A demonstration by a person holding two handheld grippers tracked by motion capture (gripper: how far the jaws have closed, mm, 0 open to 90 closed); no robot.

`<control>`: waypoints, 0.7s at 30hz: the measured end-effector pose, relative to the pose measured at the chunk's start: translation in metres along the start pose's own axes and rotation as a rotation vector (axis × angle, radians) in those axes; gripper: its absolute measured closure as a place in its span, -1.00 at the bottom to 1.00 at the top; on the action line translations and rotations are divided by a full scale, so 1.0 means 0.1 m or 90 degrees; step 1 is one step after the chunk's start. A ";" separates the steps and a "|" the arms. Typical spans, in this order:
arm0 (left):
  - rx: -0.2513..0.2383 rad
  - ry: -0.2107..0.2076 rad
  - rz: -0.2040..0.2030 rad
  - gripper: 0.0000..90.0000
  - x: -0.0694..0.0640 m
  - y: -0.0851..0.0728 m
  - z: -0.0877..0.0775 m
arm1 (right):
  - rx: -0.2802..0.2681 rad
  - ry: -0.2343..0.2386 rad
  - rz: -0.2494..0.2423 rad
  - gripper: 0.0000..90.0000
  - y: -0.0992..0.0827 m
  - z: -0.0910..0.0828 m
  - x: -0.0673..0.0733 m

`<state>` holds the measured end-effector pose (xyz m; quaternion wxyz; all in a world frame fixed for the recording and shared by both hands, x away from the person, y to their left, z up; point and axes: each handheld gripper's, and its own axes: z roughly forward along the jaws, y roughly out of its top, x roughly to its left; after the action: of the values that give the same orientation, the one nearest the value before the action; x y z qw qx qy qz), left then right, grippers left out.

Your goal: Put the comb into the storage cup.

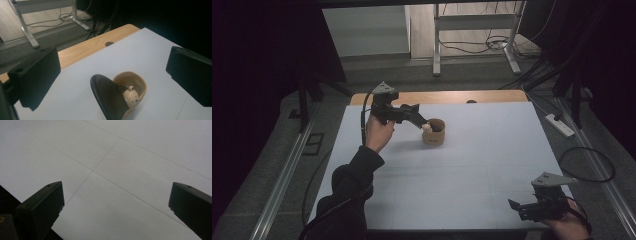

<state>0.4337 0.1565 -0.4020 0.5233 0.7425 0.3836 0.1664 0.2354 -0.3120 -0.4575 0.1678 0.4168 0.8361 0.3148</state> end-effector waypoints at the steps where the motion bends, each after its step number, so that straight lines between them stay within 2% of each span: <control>1: -0.003 0.000 0.001 -1.00 0.00 -0.01 -0.01 | 0.000 0.000 0.000 -1.00 0.00 0.00 0.00; 11: -0.019 0.018 0.037 -1.00 -0.05 -0.06 -0.10 | -0.001 0.000 -0.001 -1.00 0.00 0.00 0.00; 16: -0.017 0.027 0.054 -1.00 -0.11 -0.08 -0.15 | -0.001 0.000 -0.002 -1.00 0.00 0.00 0.00; 21: -0.022 0.020 0.049 -1.00 -0.15 -0.10 -0.21 | -0.001 0.000 -0.002 -1.00 0.00 0.00 0.01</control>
<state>0.4067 0.1608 -0.4003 0.5235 0.7448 0.3596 0.2048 0.2349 -0.3116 -0.4573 0.1685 0.4153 0.8364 0.3156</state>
